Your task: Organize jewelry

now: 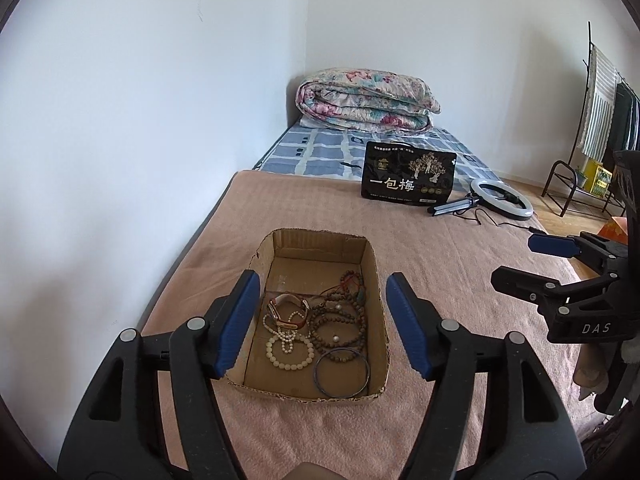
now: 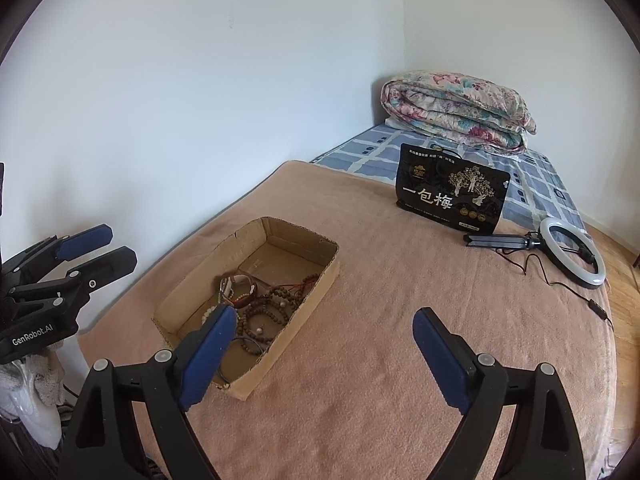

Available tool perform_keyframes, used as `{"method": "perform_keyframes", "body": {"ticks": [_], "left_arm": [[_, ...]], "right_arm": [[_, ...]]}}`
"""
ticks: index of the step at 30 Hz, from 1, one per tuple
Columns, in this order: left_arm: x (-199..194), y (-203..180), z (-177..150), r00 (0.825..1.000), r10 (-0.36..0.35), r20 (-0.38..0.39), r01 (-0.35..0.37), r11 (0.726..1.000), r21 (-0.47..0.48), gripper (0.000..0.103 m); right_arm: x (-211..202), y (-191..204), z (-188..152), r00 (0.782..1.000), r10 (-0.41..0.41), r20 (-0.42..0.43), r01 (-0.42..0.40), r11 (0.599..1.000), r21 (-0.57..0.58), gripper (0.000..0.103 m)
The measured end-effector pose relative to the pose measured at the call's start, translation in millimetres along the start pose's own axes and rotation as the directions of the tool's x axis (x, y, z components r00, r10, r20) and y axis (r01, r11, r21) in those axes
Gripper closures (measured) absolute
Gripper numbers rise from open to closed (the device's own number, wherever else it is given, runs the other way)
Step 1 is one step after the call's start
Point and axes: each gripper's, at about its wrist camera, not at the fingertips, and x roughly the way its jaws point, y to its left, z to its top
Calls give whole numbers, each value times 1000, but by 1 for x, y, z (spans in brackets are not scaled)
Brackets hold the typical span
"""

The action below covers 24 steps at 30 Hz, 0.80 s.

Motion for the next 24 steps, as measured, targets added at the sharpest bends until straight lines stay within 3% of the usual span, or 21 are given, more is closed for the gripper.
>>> {"method": "perform_keyframes", "body": {"ticks": [4, 14, 24], "left_arm": [[-7, -7, -6, 1000, 4, 16, -5, 1000, 12, 23], [-12, -27, -15, 1000, 13, 28, -14, 999, 40, 1], [2, -28, -18, 999, 47, -12, -47, 999, 28, 0]], "right_arm": [[-8, -3, -9, 1000, -26, 11, 26, 1000, -10, 1], [-11, -14, -19, 995, -95, 33, 95, 995, 8, 0], [-1, -24, -31, 986, -165, 36, 164, 986, 20, 0]]}}
